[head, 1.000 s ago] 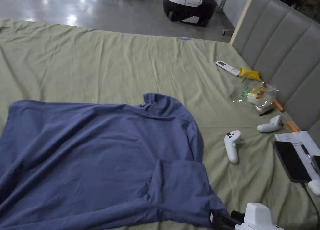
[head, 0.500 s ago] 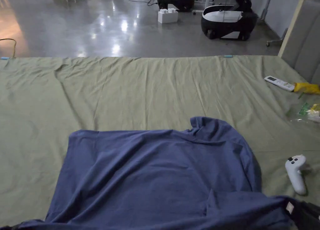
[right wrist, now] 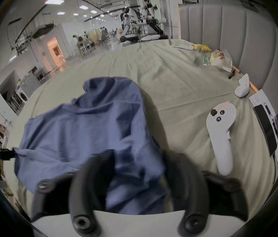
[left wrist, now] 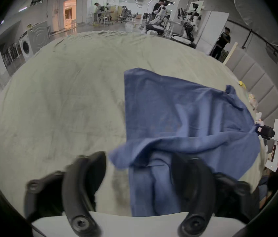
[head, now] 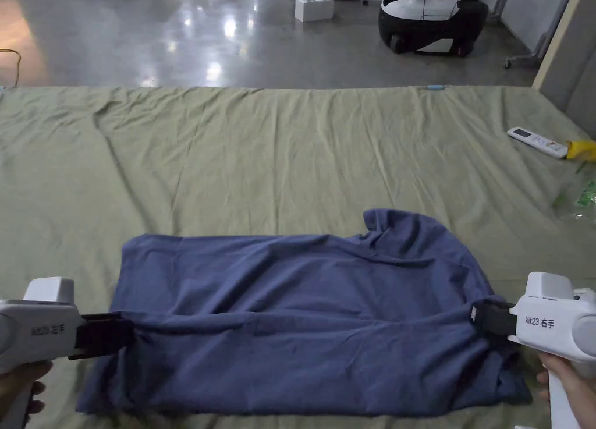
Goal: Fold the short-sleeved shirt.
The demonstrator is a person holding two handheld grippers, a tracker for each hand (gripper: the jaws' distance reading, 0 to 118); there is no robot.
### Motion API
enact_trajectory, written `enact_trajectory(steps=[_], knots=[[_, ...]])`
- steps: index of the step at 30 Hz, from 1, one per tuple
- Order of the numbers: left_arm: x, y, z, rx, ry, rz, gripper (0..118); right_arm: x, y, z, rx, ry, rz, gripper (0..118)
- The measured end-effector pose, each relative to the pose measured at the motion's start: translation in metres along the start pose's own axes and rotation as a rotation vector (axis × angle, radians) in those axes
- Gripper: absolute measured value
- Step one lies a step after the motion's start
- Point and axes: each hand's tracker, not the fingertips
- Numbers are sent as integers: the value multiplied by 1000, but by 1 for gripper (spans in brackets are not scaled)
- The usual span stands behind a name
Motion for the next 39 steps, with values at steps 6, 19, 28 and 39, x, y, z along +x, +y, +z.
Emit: enact_trajectory(steps=[6, 19, 28, 39], knots=[[-5, -13, 91, 326, -74, 71, 83, 13, -11, 70, 248, 27, 35, 63], [105, -132, 330, 955, 147, -243, 76, -74, -86, 306, 824, 138, 77, 63], [109, -202, 340, 866, 61, -216, 3, -104, -152, 332, 746, 87, 201, 3], [100, -195, 332, 840, 26, -168, 1, -107, -151, 327, 682, 106, 191, 0]])
